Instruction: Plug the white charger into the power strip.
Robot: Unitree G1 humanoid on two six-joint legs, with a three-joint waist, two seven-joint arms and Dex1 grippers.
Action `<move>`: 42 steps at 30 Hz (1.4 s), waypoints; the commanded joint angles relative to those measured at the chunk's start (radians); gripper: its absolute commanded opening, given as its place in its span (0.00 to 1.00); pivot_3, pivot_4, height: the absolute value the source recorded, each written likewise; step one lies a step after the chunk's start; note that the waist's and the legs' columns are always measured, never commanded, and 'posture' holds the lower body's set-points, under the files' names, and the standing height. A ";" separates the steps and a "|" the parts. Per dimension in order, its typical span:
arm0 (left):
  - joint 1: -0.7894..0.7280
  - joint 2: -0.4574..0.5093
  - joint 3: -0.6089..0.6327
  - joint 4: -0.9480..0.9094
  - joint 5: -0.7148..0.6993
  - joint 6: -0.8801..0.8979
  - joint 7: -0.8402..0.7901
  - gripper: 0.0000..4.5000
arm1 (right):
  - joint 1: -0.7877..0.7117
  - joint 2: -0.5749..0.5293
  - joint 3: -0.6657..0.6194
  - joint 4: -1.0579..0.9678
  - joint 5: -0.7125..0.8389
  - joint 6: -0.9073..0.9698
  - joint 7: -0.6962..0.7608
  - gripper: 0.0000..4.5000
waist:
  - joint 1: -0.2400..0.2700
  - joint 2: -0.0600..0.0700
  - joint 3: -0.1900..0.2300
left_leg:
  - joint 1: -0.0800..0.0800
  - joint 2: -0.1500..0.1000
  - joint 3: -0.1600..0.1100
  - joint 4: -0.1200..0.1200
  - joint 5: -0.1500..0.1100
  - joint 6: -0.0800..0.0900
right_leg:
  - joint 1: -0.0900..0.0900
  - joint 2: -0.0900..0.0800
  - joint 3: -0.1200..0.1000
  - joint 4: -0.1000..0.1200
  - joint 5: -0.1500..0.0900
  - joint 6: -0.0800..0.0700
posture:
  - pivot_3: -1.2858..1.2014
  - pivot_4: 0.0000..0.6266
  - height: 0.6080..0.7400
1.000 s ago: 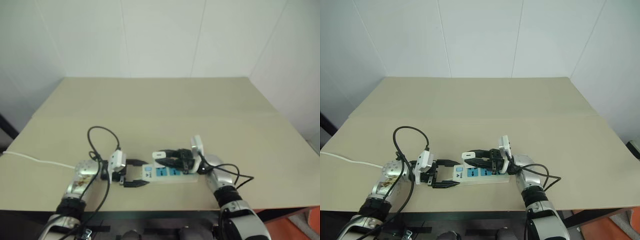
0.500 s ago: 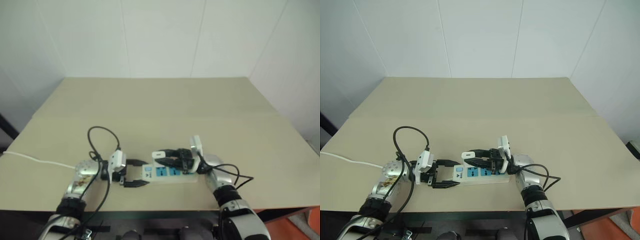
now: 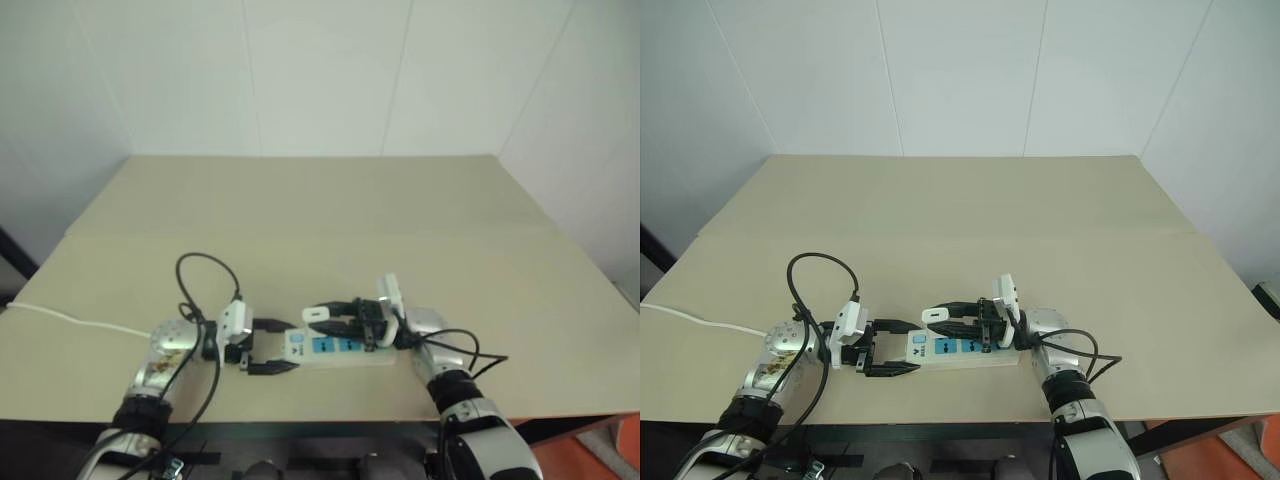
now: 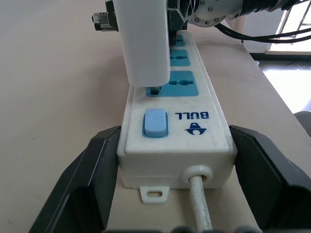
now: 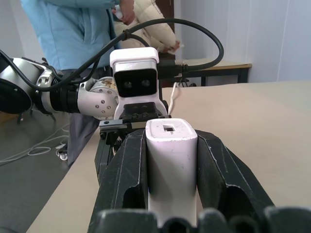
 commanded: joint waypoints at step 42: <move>-0.005 0.023 -0.021 -0.005 0.012 -0.007 0.008 0.72 | -0.034 -0.119 0.105 0.279 -0.129 -0.078 -0.064 0.25 | 0.000 -0.001 -0.007 | 0.021 0.000 0.000 -0.012 0.000 0.000 | 0.015 -0.001 0.002 -0.005 -0.005 -0.008 | 0.52 0.24 1.00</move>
